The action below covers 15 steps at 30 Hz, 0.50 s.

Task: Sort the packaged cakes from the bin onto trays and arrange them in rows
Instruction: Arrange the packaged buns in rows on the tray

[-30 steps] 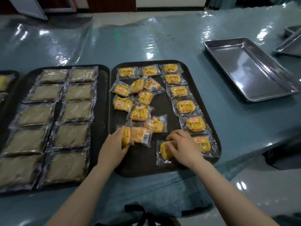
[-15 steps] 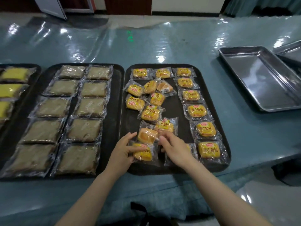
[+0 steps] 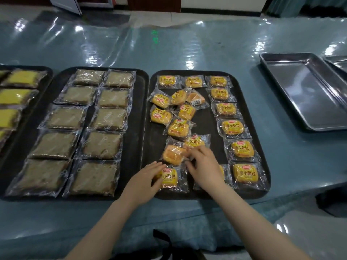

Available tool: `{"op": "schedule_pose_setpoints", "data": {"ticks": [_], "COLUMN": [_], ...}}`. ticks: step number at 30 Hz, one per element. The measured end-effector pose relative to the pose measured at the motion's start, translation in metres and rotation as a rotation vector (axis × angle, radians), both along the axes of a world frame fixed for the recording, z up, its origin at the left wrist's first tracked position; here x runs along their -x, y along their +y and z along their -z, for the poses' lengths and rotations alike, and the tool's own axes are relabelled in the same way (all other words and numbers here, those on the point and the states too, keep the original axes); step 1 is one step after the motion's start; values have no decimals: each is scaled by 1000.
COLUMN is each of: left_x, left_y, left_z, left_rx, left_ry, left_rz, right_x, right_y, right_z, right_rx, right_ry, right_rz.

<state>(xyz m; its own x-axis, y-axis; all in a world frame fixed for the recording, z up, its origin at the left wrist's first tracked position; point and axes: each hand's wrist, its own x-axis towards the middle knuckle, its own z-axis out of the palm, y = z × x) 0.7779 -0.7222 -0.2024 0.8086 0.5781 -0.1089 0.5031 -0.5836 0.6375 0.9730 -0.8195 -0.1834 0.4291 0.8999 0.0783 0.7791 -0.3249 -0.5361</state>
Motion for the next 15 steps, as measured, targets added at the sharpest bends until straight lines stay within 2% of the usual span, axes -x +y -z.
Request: {"op": "schedule_pose_setpoints", "data": {"ticks": [2, 4, 7, 9, 11, 13, 15], "left_x": [-3, -10, -19, -19, -15, -8, -3], "left_y": [-2, -6, -6, -5, -4, -2, 4], "left_z": [6, 12, 12, 10, 5, 0, -4], "left_rx": [-60, -178, -225, -178, -78, -4, 10], "left_ry": [114, 242, 296, 250, 154, 53, 7], "left_rz": [39, 46, -1, -28, -84, -194, -296], "right_x": [-5, -5, -6, -10, -9, -2, 4], "right_y": [11, 25, 43, 51, 58, 63, 65], "right_z": [-2, -3, -4, -10, -15, -18, -14], "right_rx": [19, 177, 299, 251, 100, -69, -84], "right_ry": [-69, -151, -251, -260, -266, -240, -224], "right_rz": [34, 2, 13, 66, 74, 13, -131]}}
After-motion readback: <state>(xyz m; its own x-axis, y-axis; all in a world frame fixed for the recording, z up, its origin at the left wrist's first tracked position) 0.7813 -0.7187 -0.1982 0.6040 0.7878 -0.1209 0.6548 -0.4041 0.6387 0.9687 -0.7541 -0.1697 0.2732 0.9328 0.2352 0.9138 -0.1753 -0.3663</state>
